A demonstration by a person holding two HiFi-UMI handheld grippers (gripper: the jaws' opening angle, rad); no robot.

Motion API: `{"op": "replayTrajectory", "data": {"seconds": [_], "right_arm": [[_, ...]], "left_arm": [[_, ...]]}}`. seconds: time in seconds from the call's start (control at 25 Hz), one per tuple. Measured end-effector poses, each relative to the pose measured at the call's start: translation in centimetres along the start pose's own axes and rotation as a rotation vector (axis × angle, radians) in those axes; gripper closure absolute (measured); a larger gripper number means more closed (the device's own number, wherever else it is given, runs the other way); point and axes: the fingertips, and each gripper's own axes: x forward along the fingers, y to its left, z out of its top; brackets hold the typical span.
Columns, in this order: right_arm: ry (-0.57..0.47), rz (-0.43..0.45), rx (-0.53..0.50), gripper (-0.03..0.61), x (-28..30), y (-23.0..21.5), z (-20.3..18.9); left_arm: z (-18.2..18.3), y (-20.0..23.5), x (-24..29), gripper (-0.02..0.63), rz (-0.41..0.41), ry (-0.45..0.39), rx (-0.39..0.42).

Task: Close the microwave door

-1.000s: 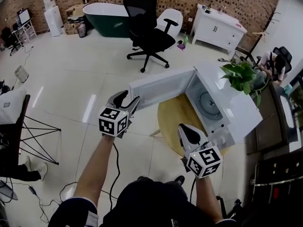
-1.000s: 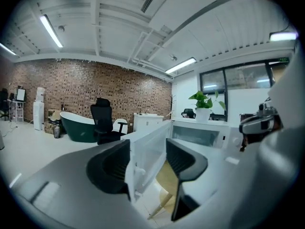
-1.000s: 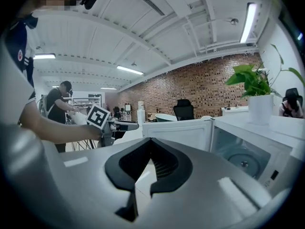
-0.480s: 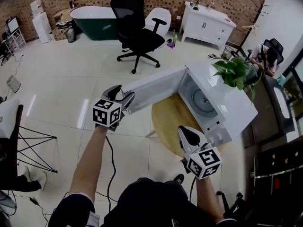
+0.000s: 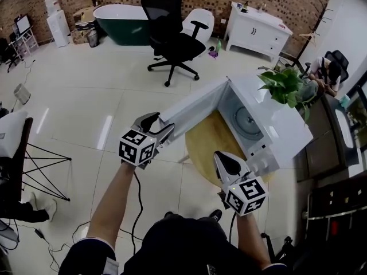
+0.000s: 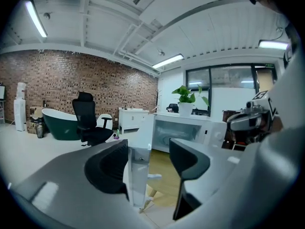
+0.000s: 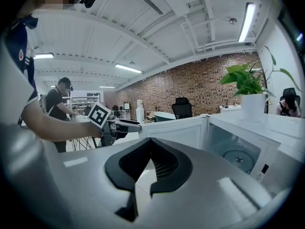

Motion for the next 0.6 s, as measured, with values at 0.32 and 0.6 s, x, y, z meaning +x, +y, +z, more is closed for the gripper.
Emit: {"op": "replayTrajectory", "data": {"seconds": [0.32,0.6], "right_arm": [[0.01,0.026,0.001,0.577,-2.3,-0.8,-0.7],[0.016,-0.002,0.017,0.577,-5.2,-3.2,-1.5]], "left_arm": [[-2.1,-8.5,0.5,0.339,-0.119,0.066,0.029],[-2.8,-14.3,2.7,0.345,-0.189,0.082,0.029]]}}
